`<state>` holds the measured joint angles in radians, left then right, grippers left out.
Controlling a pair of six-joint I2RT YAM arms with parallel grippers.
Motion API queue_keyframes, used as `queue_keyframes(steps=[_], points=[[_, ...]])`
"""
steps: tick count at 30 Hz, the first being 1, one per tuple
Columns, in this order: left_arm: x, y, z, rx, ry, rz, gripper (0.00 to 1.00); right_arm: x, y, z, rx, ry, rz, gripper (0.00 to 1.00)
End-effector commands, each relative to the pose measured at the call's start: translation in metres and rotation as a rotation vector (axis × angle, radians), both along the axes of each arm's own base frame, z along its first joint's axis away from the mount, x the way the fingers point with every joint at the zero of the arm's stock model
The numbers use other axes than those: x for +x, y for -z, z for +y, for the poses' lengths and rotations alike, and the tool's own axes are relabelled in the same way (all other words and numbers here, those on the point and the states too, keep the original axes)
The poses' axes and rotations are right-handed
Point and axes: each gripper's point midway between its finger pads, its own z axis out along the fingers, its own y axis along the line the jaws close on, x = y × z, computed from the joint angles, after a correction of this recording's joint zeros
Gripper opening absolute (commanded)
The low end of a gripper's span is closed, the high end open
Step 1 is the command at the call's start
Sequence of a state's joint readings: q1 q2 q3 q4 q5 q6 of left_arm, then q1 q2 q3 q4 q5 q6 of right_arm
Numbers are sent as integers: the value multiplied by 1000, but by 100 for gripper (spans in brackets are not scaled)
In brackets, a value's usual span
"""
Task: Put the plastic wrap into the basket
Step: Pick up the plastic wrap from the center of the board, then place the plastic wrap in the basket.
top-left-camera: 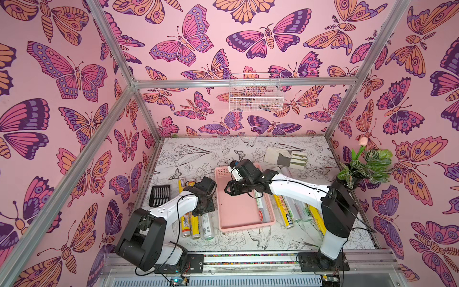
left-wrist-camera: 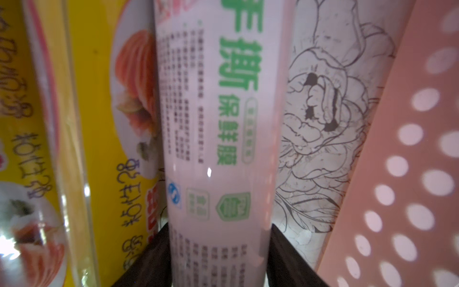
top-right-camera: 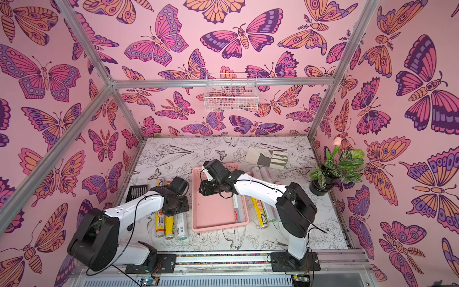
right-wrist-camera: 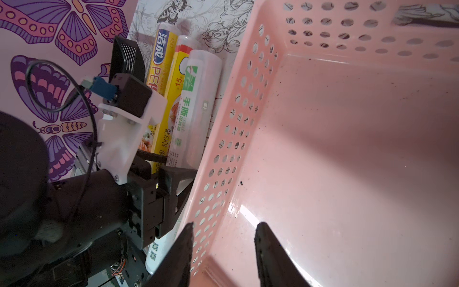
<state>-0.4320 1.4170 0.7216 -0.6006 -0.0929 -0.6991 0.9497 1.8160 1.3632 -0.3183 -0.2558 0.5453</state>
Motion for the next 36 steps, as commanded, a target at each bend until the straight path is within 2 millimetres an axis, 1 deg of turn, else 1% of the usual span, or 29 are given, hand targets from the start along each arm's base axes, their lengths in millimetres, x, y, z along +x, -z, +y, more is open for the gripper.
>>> queue_keyframes(steps=[1,3,6,11,13,14,19,21,23,26,29,30,31,33,36], points=[[0,4,-5,-18,18,22,60,-3,6,1,-24,-12,13,45],[1,5,-5,-17,23,26,58,-3,6,0,-26,-11,12,45],[2,-1,-10,-39,39,15,54,-3,6,0,-28,-11,13,45],[7,-24,-16,-92,60,-61,42,0,1,-4,-31,6,-16,45],[8,-40,-20,-125,67,-101,40,2,-3,-6,-27,21,-34,45],[9,-52,-20,-138,68,-132,39,3,-4,-7,-25,25,-40,45],[10,-105,-11,-147,44,-267,33,9,-16,-16,-1,77,-91,45],[12,-124,-12,-172,41,-324,30,11,-21,-20,10,97,-109,45],[13,-141,-17,-213,43,-365,29,15,-25,-26,17,123,-128,45],[19,-162,-32,-292,76,-417,28,20,-33,-37,34,177,-163,45],[28,-177,-54,-392,117,-460,28,26,-40,-50,54,237,-192,45],[31,-180,-62,-420,130,-466,28,28,-40,-54,55,254,-197,45],[35,-184,-71,-450,143,-479,28,29,-51,-60,79,276,-215,45],[42,-188,-88,-501,166,-491,28,32,-56,-71,87,314,-233,45],[50,-187,-112,-555,191,-491,27,35,-60,-87,99,369,-256,45]])
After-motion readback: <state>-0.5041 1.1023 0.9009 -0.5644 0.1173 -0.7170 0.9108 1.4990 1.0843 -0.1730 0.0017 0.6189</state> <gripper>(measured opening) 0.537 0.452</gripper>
